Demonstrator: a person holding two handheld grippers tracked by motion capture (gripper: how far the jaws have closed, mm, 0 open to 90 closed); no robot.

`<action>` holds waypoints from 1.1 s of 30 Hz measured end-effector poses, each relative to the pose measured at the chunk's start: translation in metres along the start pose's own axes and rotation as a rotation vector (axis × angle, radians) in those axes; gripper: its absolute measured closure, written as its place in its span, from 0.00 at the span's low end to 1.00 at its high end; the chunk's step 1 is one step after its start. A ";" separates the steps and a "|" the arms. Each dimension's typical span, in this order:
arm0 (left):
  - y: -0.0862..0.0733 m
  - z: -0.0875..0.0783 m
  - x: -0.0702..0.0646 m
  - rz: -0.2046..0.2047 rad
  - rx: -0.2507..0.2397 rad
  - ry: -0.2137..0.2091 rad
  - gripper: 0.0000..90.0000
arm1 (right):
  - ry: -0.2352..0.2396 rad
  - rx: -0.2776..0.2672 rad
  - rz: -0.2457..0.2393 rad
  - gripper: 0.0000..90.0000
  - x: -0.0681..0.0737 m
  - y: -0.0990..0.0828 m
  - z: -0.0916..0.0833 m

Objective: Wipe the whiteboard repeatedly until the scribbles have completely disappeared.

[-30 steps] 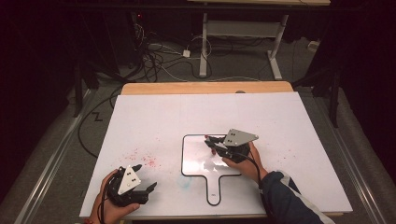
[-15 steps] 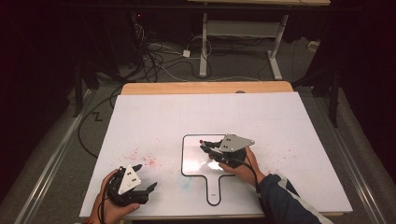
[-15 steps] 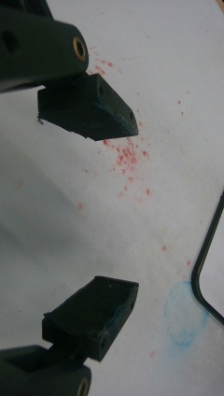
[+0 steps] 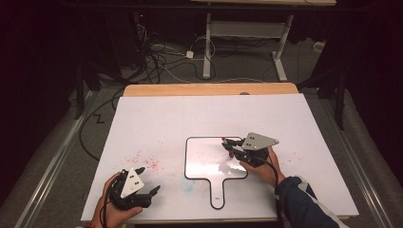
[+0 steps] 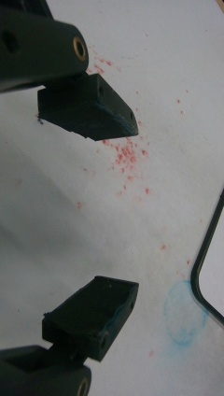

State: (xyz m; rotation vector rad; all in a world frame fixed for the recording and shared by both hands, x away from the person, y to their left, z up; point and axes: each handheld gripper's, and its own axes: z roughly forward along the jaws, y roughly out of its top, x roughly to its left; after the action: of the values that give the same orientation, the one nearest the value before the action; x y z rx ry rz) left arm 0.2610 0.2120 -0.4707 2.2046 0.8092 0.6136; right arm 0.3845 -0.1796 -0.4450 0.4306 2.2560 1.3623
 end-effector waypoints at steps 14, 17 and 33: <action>0.001 0.003 -0.001 0.004 0.006 -0.008 0.23 | 0.069 -0.037 -0.007 0.91 0.013 0.011 0.022; 0.001 0.003 -0.001 0.002 0.004 -0.008 0.23 | 0.085 -0.039 -0.014 0.91 0.018 0.013 0.026; 0.001 0.002 0.000 0.002 0.004 -0.010 0.23 | -0.028 0.001 -0.001 0.91 -0.015 -0.007 -0.005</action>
State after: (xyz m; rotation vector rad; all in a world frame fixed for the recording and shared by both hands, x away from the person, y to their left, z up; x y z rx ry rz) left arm 0.2621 0.2105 -0.4716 2.2111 0.8036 0.6016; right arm 0.3945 -0.1939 -0.4459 0.4470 2.2339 1.3463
